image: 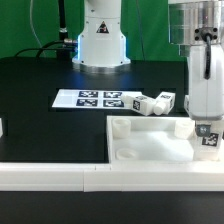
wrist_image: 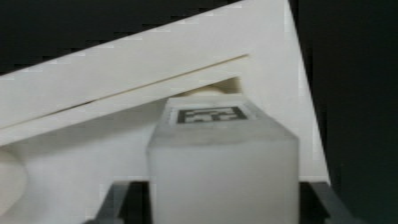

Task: Assemble one leg

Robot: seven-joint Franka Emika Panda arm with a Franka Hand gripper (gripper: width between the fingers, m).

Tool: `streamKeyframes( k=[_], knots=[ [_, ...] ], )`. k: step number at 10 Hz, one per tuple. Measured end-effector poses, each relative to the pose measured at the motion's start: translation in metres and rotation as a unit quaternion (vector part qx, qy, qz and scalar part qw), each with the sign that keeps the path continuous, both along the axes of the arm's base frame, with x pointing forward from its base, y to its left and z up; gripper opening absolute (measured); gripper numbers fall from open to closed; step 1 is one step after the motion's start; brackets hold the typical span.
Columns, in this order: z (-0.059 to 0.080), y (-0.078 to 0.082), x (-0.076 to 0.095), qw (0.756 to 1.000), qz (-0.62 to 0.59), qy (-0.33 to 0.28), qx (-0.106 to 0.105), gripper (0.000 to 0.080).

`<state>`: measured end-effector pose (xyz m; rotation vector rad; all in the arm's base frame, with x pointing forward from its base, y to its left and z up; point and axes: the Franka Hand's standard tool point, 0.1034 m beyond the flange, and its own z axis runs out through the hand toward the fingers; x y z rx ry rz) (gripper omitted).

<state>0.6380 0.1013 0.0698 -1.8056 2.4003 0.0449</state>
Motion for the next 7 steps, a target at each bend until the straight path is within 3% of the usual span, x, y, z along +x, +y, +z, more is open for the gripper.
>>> streamKeyframes(
  k=[2,3,4,5,6,7],
  knots=[
    [0.000,0.000,0.000,1.000,0.027,-0.004,-0.003,0.0574],
    [0.002,0.001,0.001,0.998,0.055,-0.008,-0.005,0.0574],
    [0.015,0.002,0.005,0.998,0.067,-0.018,-0.002,0.0632],
    [0.041,-0.001,0.010,0.997,0.075,-0.035,0.002,0.0645],
    [0.057,-0.007,0.011,0.996,0.078,-0.046,0.004,0.0645],
    [0.064,-0.011,0.013,0.996,0.075,-0.051,0.004,0.0648]
  ],
)
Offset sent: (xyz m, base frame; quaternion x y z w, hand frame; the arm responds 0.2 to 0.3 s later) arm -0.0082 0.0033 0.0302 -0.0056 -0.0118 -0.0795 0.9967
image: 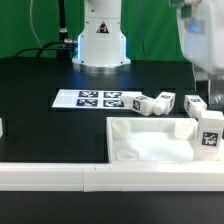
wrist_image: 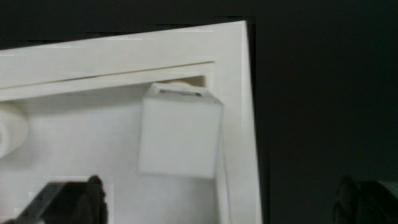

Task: Assemble one leg

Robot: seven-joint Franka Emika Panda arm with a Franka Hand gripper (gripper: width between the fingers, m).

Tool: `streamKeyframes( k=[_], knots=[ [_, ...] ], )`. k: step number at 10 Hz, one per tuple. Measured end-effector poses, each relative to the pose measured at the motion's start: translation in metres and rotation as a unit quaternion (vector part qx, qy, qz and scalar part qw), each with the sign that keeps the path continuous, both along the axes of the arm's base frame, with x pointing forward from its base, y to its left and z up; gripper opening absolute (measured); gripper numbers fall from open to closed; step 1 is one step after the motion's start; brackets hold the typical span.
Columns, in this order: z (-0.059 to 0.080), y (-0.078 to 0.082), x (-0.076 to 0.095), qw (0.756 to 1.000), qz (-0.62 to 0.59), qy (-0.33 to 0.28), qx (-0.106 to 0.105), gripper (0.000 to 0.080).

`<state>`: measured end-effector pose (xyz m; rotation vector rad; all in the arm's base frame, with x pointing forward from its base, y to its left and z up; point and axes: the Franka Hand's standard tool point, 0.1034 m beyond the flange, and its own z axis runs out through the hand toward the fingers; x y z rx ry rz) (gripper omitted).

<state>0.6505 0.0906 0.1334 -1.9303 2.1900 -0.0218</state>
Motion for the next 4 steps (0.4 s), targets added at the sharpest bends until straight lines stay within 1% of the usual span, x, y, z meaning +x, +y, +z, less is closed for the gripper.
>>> streamKeyframes(
  k=[1,4],
  knots=[
    [-0.0037,0.0016,-0.0011,1.000,0.002,0.002,-0.001,0.0649],
    [-0.0047,0.0017,-0.0014,1.000,0.002,0.003,-0.001,0.0649]
  ],
)
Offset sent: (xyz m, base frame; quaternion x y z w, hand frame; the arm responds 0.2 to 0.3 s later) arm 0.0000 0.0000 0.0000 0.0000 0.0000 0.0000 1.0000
